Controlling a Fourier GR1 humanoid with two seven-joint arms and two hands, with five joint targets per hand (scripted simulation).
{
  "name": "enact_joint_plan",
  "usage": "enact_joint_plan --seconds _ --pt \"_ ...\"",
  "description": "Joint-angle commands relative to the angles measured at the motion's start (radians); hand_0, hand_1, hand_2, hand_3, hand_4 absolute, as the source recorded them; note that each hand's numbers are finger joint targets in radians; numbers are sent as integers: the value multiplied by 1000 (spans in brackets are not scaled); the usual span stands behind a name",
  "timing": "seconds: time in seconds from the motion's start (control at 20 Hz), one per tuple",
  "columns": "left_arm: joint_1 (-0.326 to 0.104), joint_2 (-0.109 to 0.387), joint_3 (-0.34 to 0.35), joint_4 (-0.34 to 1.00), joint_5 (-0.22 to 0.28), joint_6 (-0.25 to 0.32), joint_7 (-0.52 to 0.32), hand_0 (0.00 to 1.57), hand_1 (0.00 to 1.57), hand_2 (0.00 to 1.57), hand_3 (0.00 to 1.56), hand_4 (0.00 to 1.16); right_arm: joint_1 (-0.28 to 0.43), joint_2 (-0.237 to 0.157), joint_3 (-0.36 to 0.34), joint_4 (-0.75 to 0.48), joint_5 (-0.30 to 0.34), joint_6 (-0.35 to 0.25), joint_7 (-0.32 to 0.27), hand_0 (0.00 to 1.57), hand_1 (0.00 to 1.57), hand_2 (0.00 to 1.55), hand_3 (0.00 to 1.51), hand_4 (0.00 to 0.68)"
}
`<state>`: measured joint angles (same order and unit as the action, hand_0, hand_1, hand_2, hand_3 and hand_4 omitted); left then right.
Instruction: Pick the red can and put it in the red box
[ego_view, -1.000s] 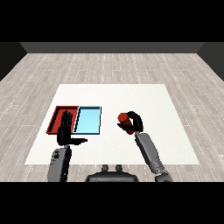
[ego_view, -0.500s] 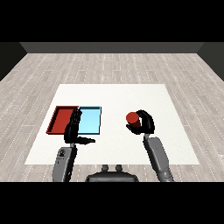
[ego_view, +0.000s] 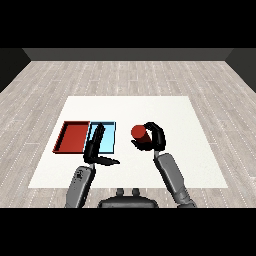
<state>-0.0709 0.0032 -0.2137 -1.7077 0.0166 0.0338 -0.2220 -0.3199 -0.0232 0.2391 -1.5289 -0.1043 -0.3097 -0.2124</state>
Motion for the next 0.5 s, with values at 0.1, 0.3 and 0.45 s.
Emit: enact_joint_plan --seconds 0.1,0.3,0.45 --pt "3 4 -45 4 -20 30 36 0 0 0 0 0 -69 23 62 0 0 -88 11 1421 1421 1410 1395 627" --pt "-81 -3 -87 167 0 86 -27 0 0 0 0 0 -61 23 97 32 -14 -80 -64 1449 1449 1432 1399 621" --pt "-160 -3 -107 226 42 127 9 0 0 0 0 0 -50 23 101 12 -19 -100 -62 1442 1442 1430 1395 616"
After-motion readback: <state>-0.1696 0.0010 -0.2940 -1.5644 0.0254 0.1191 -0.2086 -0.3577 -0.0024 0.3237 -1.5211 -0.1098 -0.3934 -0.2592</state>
